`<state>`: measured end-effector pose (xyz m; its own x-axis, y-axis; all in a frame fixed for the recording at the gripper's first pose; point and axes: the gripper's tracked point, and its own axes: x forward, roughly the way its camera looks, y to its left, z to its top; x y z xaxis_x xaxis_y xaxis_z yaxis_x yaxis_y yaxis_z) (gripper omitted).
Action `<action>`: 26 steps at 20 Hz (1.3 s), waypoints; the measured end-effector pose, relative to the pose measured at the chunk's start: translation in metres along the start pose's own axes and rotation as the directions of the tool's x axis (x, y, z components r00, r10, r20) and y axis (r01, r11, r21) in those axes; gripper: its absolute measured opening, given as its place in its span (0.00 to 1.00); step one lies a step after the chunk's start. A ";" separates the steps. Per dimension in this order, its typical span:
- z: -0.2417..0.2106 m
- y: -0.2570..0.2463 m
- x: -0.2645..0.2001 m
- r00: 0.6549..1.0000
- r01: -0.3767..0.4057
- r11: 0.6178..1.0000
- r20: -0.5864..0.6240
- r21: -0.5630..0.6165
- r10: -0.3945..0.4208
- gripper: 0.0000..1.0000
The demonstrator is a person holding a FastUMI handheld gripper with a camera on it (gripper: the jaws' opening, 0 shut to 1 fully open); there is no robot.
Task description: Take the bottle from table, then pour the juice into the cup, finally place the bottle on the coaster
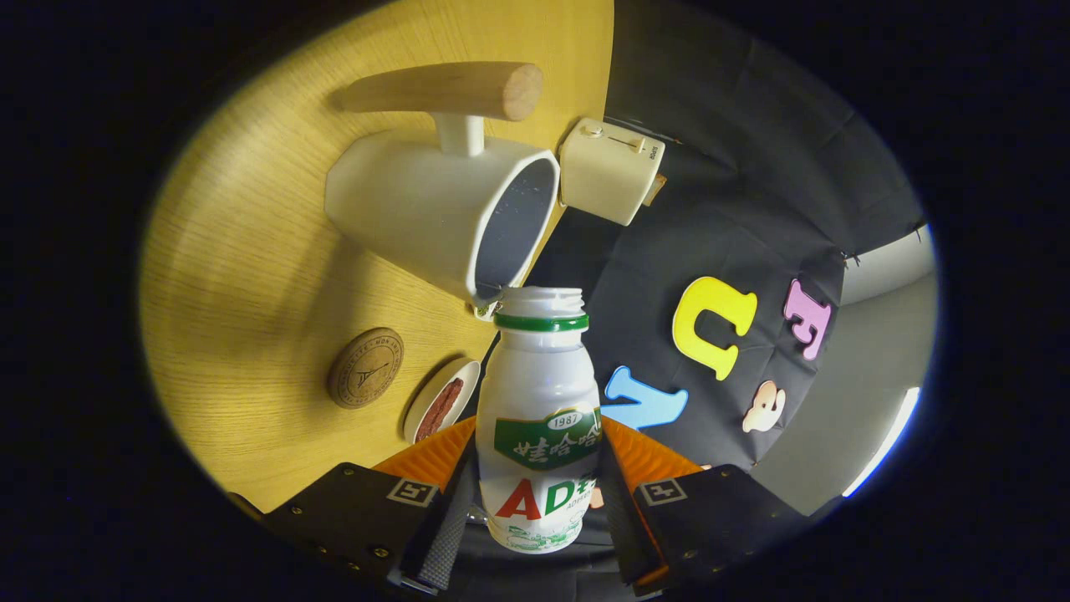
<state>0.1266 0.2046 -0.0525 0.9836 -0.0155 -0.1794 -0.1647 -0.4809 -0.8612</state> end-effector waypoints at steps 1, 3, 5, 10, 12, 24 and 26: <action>0.001 0.000 0.000 1.000 -0.001 1.000 0.001 0.002 0.001 0.72; 0.001 -0.001 0.001 1.000 0.001 1.000 0.002 0.006 -0.001 0.72; 0.001 -0.001 0.000 1.000 0.006 1.000 0.004 0.018 -0.006 0.72; 0.007 -0.002 -0.001 1.000 0.015 0.998 0.019 0.068 -0.017 0.72; 0.011 -0.001 0.000 0.999 0.012 0.995 0.032 0.104 -0.015 0.72; 0.017 0.012 0.008 0.996 -0.064 0.923 0.075 0.380 0.039 0.72; 0.017 0.011 0.008 0.996 -0.071 0.900 0.080 0.431 0.040 0.73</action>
<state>0.1317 0.2139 -0.0709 0.9672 0.0356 -0.2514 -0.2493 -0.0537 -0.9669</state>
